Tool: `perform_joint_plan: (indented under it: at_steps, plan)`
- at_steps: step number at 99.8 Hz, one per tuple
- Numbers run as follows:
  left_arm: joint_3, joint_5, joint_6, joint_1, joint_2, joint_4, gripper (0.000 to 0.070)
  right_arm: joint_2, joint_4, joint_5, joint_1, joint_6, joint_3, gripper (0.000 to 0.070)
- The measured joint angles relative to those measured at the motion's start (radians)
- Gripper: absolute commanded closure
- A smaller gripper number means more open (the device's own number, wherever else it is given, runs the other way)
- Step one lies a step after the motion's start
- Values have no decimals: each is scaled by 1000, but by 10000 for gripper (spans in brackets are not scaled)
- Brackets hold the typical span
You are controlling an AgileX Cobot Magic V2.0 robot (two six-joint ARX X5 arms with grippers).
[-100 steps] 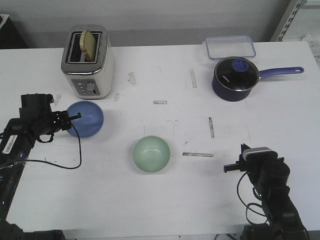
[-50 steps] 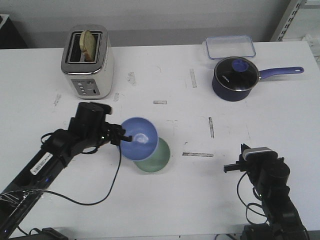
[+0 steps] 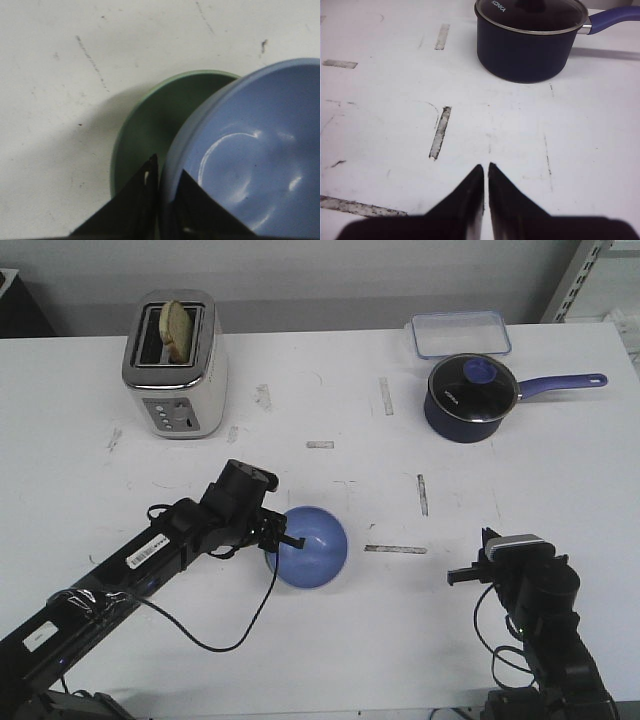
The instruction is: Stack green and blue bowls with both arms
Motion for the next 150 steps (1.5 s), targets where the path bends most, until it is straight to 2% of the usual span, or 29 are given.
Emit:
perform_joint_plan:
  at_steps: [31, 37, 43, 53, 63, 72, 98, 102, 112, 121, 136, 138, 150]
  plan:
    - [0, -7, 5, 0, 0, -1, 697, 0, 0, 0, 0, 0, 0, 699]
    - [0, -7, 14, 0, 0, -2, 677, 0, 0, 0, 0, 0, 0, 699]
    - [0, -7, 19, 0, 0, -1, 573, 0, 0, 0, 0, 0, 0, 699]
    - [0, -7, 19, 0, 0, 2, 310, 0, 0, 0, 0, 0, -1, 699]
    - [2, -8, 20, 0, 0, 2, 110, 0, 0, 0, 0, 0, -3, 699]
    - [19, -7, 22, 0, 0, 1, 0, 0, 0, 0, 0, 0, -3, 699]
    - [99, -7, 31, 4, -2, -2, 13, 0, 0, 0, 0, 0, -3, 699]
    - [116, -7, 43, 6, -5, -2, 80, 0, 0, 0, 0, 0, -3, 699]
    - [159, -14, 79, 17, -28, -7, 300, 0, 0, 0, 0, 0, -3, 699]
    - [197, -53, 105, 29, -60, -6, 470, 0, 0, 0, 0, 0, -3, 699]
    - [208, -146, 158, 64, -136, -18, 683, 0, 0, 0, 0, 0, -3, 699]
    - [208, -159, 167, 72, -146, -26, 700, 0, 0, 0, 0, 0, -3, 699]
    - [208, -216, 208, 140, -197, -95, 700, 0, 0, 0, 0, 0, -3, 699]
